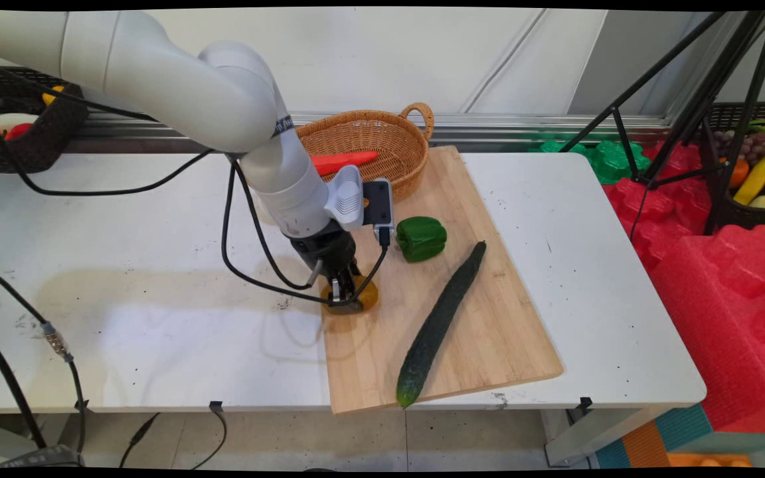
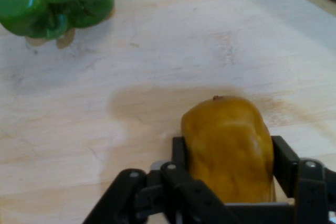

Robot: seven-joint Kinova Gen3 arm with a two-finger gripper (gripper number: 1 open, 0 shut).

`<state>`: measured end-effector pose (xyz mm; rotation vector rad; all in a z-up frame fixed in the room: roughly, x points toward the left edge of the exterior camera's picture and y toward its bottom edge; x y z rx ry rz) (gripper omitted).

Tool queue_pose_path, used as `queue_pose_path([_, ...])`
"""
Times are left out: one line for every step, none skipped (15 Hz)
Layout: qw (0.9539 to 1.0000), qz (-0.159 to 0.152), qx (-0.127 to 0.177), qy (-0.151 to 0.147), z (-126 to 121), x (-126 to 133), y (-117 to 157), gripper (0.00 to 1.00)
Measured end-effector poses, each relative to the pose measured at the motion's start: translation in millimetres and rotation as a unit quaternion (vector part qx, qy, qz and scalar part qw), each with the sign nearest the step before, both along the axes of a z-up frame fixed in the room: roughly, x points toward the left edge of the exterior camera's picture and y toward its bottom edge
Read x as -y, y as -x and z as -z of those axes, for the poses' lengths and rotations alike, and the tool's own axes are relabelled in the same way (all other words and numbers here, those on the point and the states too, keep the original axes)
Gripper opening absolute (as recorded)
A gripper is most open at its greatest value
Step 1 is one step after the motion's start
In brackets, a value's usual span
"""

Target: Place the picked object on the cutting board

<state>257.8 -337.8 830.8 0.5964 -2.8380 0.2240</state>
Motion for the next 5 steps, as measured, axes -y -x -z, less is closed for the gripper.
queue_pose_path([1.0000,-0.001,0.000,0.000,2.1,-0.2,0.2,0.00])
queue_pose_path([1.0000,-0.001,0.001,-0.001,3.3,-0.3,0.4,1.00])
queue_pose_path([1.0000,-0.002,0.001,-0.001,4.3,-0.6,0.4,1.00])
queue_pose_path([1.0000,-0.002,0.000,-0.001,5.0,-1.2,0.3,1.00])
queue_pose_path([1.0000,-0.003,0.000,0.000,5.0,-1.8,0.2,1.00])
